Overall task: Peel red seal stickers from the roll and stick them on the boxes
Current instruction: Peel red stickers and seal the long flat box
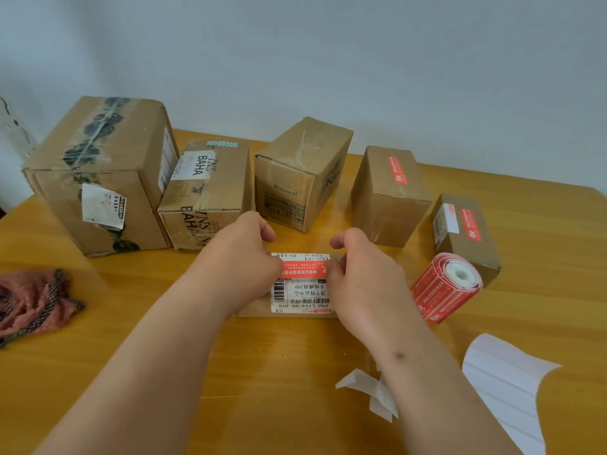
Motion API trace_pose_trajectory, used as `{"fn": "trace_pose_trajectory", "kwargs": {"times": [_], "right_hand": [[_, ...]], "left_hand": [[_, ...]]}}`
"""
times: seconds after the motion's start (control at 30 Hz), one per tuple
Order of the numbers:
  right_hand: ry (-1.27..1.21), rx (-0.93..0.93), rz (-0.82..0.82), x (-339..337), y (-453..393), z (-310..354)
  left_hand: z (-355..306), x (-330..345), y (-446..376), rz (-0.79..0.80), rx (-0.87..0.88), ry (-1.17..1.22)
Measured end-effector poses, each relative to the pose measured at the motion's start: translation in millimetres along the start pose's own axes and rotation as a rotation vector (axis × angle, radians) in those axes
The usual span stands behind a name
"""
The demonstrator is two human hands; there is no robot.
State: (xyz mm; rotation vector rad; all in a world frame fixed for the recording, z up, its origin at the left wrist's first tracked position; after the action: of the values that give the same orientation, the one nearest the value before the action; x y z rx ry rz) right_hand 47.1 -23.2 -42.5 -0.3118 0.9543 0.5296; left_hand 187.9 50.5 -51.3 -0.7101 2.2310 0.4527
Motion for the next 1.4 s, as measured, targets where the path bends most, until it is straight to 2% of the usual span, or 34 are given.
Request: {"fn": "trace_pose_trajectory", "kwargs": {"times": [0.6,1.4], "right_hand": [[0.117,-0.012,0.015,4.2,-5.4,1.4],[0.113,-0.016,-0.073,-3.0,-8.0,-4.8]], "left_hand": [[-0.3,2.9,-1.1,-0.036,0.015,-0.141],[4.1,3.9,1.6,-0.053,0.039,-0.123]]}}
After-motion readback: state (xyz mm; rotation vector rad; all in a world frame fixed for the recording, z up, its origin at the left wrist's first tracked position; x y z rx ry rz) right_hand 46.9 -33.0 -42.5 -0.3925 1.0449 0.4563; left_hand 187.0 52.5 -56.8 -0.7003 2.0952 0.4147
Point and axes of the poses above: each hand's wrist, its own y-axis away from the middle knuckle, its own x-axis out of the palm, z = x × y, the point moved 5 cm from there along -y, towards the middle knuckle, and after that the axes turned 3 degrees about -y, right-handed, at the moved point
